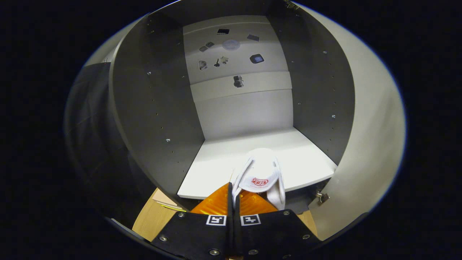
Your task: Open the shoe cabinet door, grab the shoes and put them into the shoe cabinet, then close the shoe cabinet door.
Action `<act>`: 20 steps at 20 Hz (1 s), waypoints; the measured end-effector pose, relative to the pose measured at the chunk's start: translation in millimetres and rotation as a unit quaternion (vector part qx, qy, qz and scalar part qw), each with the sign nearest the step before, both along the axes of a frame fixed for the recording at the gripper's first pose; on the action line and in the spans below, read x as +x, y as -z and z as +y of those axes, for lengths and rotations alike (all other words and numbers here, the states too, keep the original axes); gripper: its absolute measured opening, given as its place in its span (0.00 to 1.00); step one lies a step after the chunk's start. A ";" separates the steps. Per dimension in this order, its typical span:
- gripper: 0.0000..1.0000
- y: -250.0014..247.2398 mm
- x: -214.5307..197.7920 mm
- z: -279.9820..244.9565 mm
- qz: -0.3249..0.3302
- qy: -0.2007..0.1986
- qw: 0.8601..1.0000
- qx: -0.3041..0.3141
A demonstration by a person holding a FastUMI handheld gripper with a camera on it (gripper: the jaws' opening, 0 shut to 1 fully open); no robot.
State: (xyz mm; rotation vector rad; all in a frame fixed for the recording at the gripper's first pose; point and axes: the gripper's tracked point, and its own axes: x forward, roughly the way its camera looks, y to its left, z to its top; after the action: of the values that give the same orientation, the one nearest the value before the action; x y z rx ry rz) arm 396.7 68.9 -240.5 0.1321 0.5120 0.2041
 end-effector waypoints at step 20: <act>0.02 18.3 138.7 16.7 -0.005 -0.036 0.999 0.019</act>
State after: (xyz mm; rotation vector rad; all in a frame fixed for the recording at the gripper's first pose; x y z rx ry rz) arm 535.4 85.5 -258.8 0.1492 0.5045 0.2852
